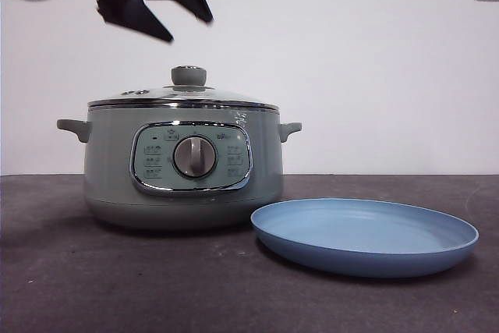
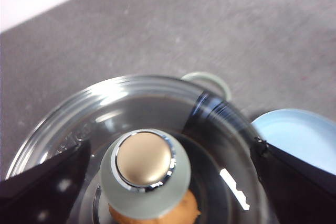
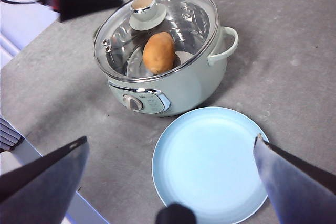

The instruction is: Take the potato out from the steamer,put the potato on the plate,close the lid

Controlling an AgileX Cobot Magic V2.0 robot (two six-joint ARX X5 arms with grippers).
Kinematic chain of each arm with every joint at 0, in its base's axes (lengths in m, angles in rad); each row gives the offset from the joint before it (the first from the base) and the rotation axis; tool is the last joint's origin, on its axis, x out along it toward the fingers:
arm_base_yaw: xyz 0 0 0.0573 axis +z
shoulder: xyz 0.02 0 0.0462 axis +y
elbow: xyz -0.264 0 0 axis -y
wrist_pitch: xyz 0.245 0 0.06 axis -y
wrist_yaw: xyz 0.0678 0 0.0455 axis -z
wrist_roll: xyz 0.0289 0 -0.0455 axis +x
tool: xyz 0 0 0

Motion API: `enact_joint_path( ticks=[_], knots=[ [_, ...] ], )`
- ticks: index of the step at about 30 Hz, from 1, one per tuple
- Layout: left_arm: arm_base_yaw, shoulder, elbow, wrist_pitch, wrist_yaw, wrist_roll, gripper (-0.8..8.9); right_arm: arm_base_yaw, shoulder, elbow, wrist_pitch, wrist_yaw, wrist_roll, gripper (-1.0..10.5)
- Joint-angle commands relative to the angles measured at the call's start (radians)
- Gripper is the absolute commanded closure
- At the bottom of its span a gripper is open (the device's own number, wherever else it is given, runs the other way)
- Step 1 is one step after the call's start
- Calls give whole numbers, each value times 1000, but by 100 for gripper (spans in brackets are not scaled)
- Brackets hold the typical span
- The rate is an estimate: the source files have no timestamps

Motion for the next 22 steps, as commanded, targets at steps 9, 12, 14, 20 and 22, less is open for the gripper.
enact_joint_path(
  ticks=[9, 12, 14, 20, 22],
  knots=[
    [-7, 114, 3, 52, -58, 39, 123, 3, 0, 2, 3, -2, 9, 291],
    [-8, 116, 3, 54, -58, 39, 133, 3, 0, 2, 3, -1, 9, 291],
    [-7, 117, 3, 46, -58, 39, 277, 3, 0, 2, 4, -1, 9, 291],
    [-8, 118, 3, 33, -55, 39, 482, 3, 0, 2, 6, -1, 9, 291],
    [-7, 118, 3, 29, -55, 39, 507, 3, 0, 2, 6, -1, 9, 291]
  ],
)
